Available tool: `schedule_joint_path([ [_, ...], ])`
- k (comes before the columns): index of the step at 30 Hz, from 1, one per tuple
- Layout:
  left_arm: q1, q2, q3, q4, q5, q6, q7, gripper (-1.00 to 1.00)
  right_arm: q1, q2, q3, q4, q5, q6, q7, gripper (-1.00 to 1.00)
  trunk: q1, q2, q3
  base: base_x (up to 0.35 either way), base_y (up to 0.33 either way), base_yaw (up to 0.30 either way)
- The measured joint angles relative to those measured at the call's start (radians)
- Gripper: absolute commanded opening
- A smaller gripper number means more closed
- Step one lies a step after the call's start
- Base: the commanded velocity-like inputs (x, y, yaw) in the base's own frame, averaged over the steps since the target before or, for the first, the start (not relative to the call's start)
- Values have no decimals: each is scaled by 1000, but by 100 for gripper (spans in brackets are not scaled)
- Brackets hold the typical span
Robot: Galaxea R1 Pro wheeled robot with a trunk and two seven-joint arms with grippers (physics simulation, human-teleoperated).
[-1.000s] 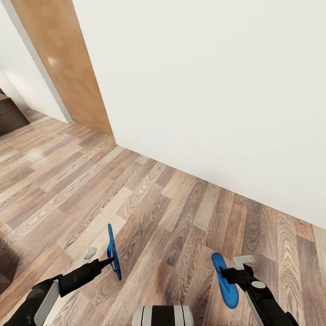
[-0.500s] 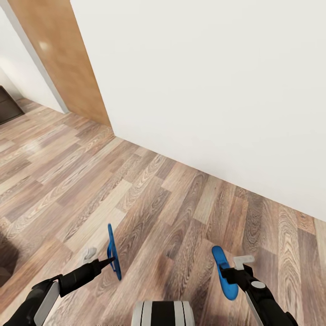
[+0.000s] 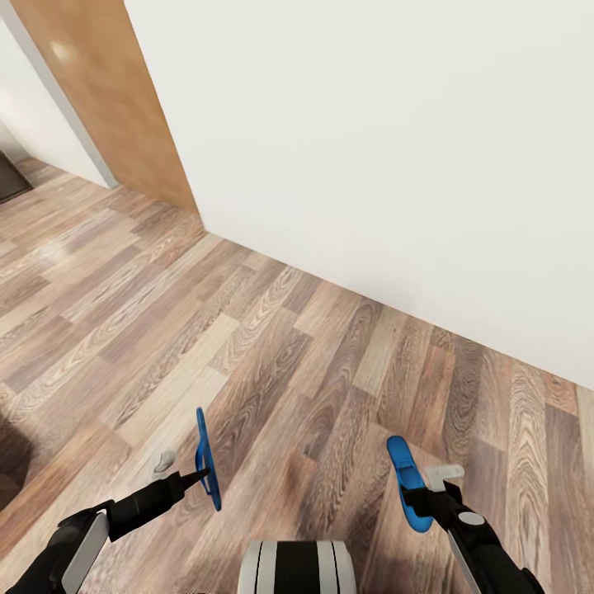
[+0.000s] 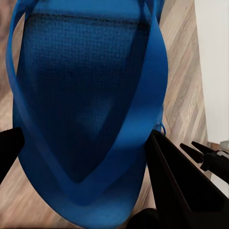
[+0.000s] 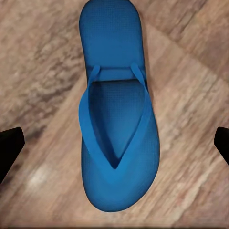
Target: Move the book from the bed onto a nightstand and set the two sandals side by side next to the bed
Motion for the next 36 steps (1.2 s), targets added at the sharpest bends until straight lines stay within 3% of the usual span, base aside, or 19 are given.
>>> schedule_joint_path([
  [11,0,-1,0,0,0,-1,3,-100,0,-1,0,-4,-1,0,0,100,5,-3,-43,0,0,0],
  [23,0,-2,0,1,1,-2,1,-100,0,2,0,-3,0,0,0,100,5,-3,-43,6,0,0],
  [36,0,-2,0,0,1,-3,1,-100,0,2,0,-2,0,0,-1,100,5,-3,-43,142,0,0],
])
